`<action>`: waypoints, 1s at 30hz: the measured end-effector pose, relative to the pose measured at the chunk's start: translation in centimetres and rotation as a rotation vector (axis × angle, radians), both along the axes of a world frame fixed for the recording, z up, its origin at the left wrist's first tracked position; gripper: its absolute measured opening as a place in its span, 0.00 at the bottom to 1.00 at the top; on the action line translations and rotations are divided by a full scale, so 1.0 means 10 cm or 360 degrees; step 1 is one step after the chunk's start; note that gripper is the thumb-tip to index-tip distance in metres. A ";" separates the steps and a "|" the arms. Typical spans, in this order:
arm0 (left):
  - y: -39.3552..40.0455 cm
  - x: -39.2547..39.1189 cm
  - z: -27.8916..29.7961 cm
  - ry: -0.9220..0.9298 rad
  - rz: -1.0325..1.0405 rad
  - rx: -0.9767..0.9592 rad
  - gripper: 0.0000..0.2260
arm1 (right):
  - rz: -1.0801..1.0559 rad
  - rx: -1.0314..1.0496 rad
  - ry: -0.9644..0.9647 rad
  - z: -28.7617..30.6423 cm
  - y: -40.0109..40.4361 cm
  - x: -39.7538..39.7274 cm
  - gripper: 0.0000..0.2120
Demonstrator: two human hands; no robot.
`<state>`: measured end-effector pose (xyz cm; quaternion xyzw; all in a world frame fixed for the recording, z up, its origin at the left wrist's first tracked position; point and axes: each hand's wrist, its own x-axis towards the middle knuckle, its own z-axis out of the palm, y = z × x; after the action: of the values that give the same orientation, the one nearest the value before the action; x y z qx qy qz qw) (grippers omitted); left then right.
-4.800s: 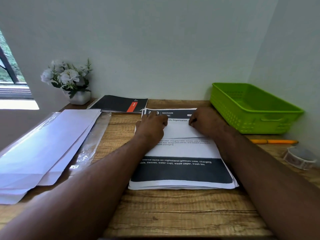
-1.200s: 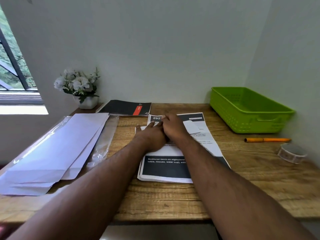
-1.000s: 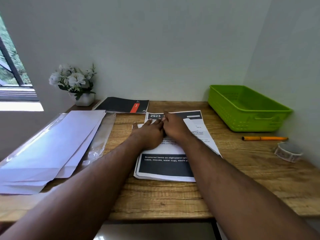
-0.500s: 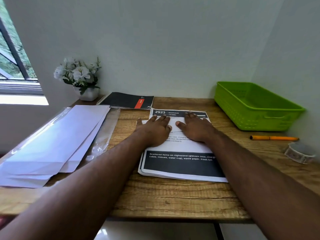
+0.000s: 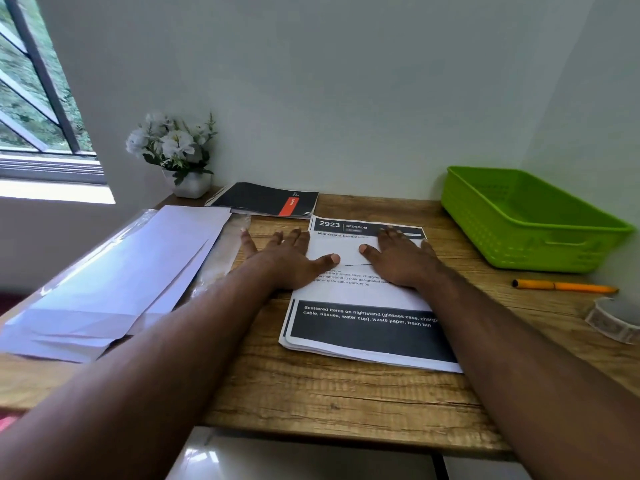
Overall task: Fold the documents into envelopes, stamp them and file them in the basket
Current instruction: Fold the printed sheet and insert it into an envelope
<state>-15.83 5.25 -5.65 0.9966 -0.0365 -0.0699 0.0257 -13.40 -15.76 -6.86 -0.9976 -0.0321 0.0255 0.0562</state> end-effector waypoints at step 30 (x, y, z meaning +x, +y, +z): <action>1.26 -0.13 0.21 -0.0327 0.1112 -0.0466 0.28 | 0.0927 0.0346 0.0127 0.17 0.67 -0.44 0.28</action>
<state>-17.12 17.90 -3.52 0.9365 0.2931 0.0492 0.1861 -17.82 -9.01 -5.16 -0.9327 -0.3170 0.0760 0.1542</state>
